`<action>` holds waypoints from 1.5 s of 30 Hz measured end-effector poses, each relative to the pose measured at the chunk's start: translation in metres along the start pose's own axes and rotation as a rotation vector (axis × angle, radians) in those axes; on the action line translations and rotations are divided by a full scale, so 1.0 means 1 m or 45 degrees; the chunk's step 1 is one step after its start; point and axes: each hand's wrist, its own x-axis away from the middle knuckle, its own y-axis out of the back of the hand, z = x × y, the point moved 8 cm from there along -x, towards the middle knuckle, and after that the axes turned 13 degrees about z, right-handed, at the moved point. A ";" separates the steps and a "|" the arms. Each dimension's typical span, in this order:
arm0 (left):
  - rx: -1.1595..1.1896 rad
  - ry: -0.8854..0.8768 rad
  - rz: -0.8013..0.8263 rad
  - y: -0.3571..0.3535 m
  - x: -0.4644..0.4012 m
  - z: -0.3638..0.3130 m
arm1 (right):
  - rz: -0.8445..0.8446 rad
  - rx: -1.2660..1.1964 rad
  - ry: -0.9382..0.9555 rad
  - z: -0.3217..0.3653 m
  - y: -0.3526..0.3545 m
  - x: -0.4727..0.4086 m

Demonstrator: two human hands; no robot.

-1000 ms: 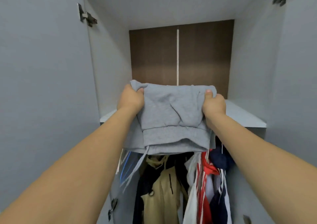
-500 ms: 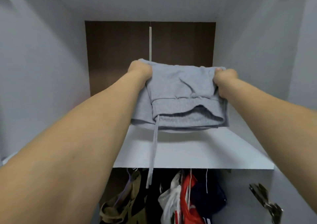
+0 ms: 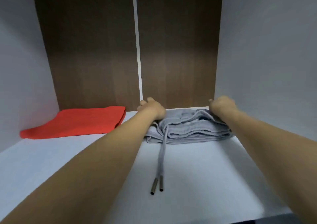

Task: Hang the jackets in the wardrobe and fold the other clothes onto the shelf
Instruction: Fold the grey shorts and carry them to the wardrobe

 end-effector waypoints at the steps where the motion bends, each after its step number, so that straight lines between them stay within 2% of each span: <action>1: -0.098 -0.081 0.036 -0.007 0.007 -0.001 | -0.007 0.062 0.017 0.005 -0.002 0.004; 2: -0.162 -0.191 0.089 -0.021 0.016 0.000 | 0.013 0.157 0.078 0.014 -0.008 0.010; 5: -0.295 -0.374 0.277 -0.055 0.047 0.012 | 0.273 0.430 0.249 0.031 -0.044 0.027; 7: -0.444 -0.434 0.230 -0.063 0.054 0.014 | 0.340 0.452 0.276 0.026 -0.058 0.029; 11: -0.478 -0.491 0.090 -0.064 0.045 0.000 | 0.321 0.336 0.329 0.008 -0.059 0.016; 17: -0.466 -0.478 0.044 -0.081 0.005 -0.036 | 0.211 0.446 0.303 -0.010 -0.045 -0.022; 28: -0.383 -0.336 0.061 -0.100 -0.038 -0.068 | 0.231 0.385 0.342 -0.026 -0.043 -0.094; 45: -0.417 -0.333 0.012 -0.101 -0.037 -0.066 | 0.226 0.388 0.376 -0.027 -0.044 -0.099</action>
